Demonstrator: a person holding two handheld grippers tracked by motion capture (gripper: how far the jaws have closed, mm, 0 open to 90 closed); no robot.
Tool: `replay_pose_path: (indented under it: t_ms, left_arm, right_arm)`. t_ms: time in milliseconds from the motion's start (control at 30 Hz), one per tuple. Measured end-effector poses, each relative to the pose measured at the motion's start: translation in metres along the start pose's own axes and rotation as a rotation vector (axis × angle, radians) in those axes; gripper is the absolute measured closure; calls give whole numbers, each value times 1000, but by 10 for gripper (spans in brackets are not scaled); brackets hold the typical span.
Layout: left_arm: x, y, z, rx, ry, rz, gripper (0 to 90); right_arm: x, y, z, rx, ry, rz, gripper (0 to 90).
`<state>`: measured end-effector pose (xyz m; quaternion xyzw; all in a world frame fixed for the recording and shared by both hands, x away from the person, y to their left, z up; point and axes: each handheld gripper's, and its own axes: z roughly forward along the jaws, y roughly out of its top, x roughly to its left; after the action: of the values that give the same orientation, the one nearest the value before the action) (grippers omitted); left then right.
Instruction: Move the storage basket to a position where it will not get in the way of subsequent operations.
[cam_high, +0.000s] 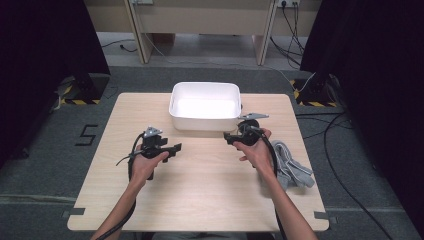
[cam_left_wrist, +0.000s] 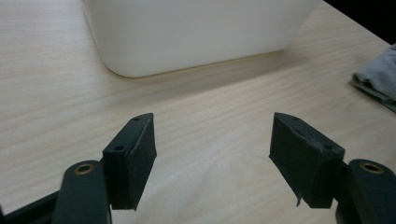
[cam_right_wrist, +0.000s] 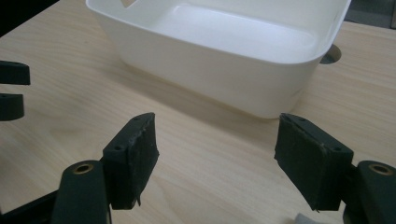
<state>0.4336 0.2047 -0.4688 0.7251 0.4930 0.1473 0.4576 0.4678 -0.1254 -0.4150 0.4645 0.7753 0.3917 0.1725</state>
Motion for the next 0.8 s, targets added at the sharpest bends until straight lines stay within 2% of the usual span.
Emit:
replay_pose_path:
  t_ms: [100, 200, 300, 400, 467, 567, 800]
  left_arm:
    - [-9, -8, -10, 2, -24, 27, 285]
    - [-15, -17, -16, 1, -23, 48, 280]
    - [-19, -27, -20, 16, -31, 62, 271]
    - [-24, -35, -24, 9, -27, 73, 270]
    - [-26, -40, -26, 27, -33, 86, 268]
    - [-28, -45, -32, 28, -31, 98, 265]
    - [-30, -53, -41, 21, -14, 116, 264]
  right_arm:
    - [1, -8, -11, -12, 17, -15, 299]
    - [2, -15, -23, -27, 49, -16, 300]
    - [3, -22, -33, -41, 60, -15, 301]
    - [4, -28, -40, -54, 74, -16, 302]
    - [4, -33, -45, -64, 95, -5, 305]
    - [5, -38, -49, -48, 94, -17, 307]
    - [-2, -50, -56, -45, 88, -11, 307]
